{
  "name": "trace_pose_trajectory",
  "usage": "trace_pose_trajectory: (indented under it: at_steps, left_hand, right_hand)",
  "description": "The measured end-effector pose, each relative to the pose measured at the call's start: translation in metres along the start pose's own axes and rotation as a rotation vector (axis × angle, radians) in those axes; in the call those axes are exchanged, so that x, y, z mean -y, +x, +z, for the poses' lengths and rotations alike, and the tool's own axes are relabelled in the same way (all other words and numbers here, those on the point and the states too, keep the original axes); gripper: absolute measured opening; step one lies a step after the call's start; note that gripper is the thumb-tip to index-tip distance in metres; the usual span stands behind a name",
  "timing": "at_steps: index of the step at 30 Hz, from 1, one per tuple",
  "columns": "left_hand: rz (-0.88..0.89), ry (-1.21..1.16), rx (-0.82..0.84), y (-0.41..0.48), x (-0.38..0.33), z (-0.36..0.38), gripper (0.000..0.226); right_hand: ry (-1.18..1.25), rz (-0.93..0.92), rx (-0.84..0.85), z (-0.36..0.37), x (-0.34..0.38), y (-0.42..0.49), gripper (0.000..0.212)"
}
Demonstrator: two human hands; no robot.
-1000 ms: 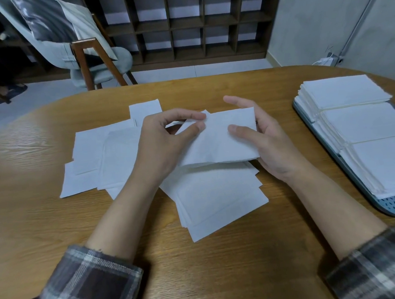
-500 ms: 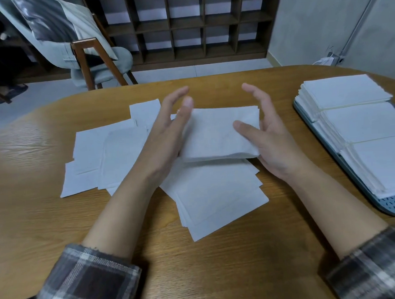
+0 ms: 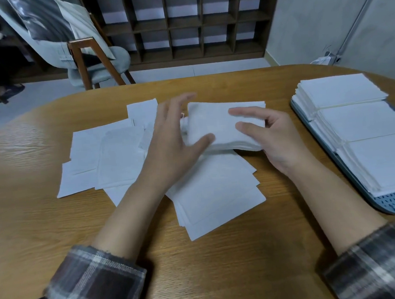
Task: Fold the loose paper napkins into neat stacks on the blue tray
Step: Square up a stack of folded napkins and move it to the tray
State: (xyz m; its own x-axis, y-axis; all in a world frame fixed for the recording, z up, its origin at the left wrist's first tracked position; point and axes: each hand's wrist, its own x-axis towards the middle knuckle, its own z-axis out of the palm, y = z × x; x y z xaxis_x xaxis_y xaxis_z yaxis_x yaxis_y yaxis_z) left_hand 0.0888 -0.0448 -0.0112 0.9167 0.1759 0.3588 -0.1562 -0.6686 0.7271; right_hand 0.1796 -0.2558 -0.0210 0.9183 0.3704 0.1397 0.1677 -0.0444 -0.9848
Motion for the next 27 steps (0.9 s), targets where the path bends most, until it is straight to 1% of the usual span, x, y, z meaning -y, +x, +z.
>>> trace_pose_trajectory:
  at_steps: [1, 2, 3, 4, 5, 6, 8, 9, 11, 14, 16, 19, 23, 25, 27]
  left_hand:
    - [0.076, 0.090, 0.004, -0.001, 0.000, 0.002, 0.063]
    - [0.136, 0.129, 0.061, -0.002, -0.001, 0.002, 0.055]
    - [0.153, 0.130, 0.171, -0.004, -0.003, 0.002, 0.046]
    - [0.132, 0.118, 0.306, -0.006, -0.008, 0.003, 0.039]
    - [0.102, 0.121, 0.426, -0.009, -0.011, 0.006, 0.036]
    - [0.081, 0.140, 0.510, -0.013, -0.013, 0.011, 0.038]
    - [0.097, 0.203, 0.572, -0.018, -0.015, 0.020, 0.045]
    - [0.122, 0.222, 0.572, -0.019, -0.016, 0.023, 0.046]
    - [0.156, 0.240, 0.568, -0.021, -0.017, 0.026, 0.042]
    - [0.189, 0.242, 0.549, -0.022, -0.018, 0.027, 0.028]
    - [0.203, 0.201, 0.521, -0.022, -0.019, 0.027, 0.016]
    - [0.123, 0.039, 0.473, -0.020, -0.020, 0.020, 0.008]
    - [0.006, -0.162, 0.372, -0.011, -0.018, 0.001, 0.014]
    - [-0.017, -0.238, 0.296, -0.006, -0.014, -0.008, 0.013]
    - [-0.012, -0.257, 0.205, -0.002, -0.009, -0.015, 0.011]
  right_hand:
    - [-0.066, -0.027, -0.058, -0.002, -0.002, 0.001, 0.030]
    - [-0.113, -0.045, -0.099, -0.003, -0.002, 0.002, 0.030]
    - [-0.134, -0.057, -0.124, -0.003, -0.001, 0.002, 0.031]
    - [-0.135, -0.066, -0.134, -0.003, -0.001, 0.001, 0.031]
    - [-0.135, -0.068, -0.135, -0.003, -0.001, 0.001, 0.031]
    - [-0.139, -0.068, -0.132, -0.002, -0.002, 0.001, 0.031]
    - [-0.147, -0.069, -0.121, -0.001, -0.003, 0.001, 0.030]
    - [-0.148, -0.069, -0.117, 0.000, -0.004, 0.001, 0.030]
    - [-0.150, -0.080, -0.111, 0.000, -0.004, 0.001, 0.030]
    - [-0.152, -0.083, -0.114, 0.000, -0.004, 0.002, 0.029]
    - [-0.157, -0.083, -0.104, 0.000, -0.003, 0.002, 0.029]
    - [-0.165, -0.102, -0.067, -0.001, -0.003, 0.001, 0.030]
    - [-0.062, -0.097, 0.013, 0.001, 0.001, 0.000, 0.022]
    - [-0.045, -0.123, 0.058, 0.003, 0.005, -0.002, 0.028]
    - [-0.123, -0.175, 0.121, 0.004, 0.006, -0.005, 0.034]
